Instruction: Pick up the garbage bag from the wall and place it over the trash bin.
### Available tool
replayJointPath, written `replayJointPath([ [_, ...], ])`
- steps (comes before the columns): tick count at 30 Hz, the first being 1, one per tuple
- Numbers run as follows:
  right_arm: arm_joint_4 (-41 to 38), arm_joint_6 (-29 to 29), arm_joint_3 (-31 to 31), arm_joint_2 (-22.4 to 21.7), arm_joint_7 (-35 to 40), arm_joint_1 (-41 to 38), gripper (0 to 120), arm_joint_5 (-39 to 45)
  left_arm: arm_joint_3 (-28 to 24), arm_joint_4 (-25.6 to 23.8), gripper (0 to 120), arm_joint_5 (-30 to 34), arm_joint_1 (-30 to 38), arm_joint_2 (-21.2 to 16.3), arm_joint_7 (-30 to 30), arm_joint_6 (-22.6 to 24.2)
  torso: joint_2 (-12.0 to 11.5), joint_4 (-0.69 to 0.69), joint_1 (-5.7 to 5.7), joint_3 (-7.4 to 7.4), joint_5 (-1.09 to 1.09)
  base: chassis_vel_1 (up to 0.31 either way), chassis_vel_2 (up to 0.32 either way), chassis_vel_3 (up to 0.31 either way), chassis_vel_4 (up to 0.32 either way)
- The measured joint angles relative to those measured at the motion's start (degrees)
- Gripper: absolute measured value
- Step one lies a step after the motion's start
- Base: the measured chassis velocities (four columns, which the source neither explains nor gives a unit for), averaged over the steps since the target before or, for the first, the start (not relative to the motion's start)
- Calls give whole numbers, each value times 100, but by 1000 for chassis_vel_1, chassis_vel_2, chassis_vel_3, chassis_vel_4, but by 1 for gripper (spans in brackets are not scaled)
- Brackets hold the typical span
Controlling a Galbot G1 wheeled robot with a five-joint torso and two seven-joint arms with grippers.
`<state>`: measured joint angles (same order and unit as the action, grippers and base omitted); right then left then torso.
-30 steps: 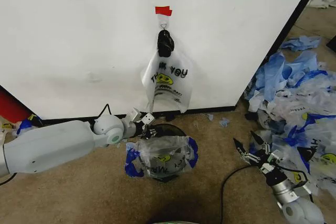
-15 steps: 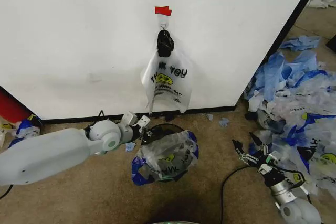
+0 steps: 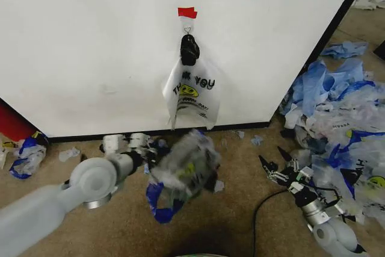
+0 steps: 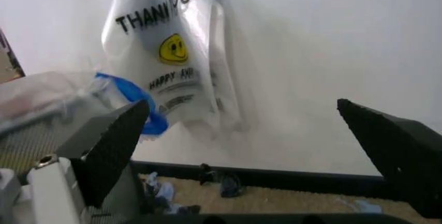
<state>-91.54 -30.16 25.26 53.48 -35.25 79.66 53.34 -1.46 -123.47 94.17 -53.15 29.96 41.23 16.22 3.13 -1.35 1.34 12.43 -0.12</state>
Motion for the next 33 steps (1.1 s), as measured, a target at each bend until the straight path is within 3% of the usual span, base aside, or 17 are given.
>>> replayJointPath([
  [6,45,0,-181,-13,9,-152,100,-1,536,-242,0,-62,-1012,177,467,-214,0,-1,0,0,3,0,0,0,0],
  [15,60,0,-184,-39,-3,-153,100,18,577,-446,0,-214,-1223,484,733,-460,0,-1,0,0,7,0,0,0,0],
  [24,-13,1,-120,-119,-14,-59,100,31,496,-449,0,-805,-1434,1221,1282,-1065,0,0,0,0,5,0,0,0,0],
  [33,-51,23,-163,-230,-12,-120,100,79,545,-492,0,-1110,-1814,1492,1353,-1198,0,-1,0,0,5,0,0,0,0],
])
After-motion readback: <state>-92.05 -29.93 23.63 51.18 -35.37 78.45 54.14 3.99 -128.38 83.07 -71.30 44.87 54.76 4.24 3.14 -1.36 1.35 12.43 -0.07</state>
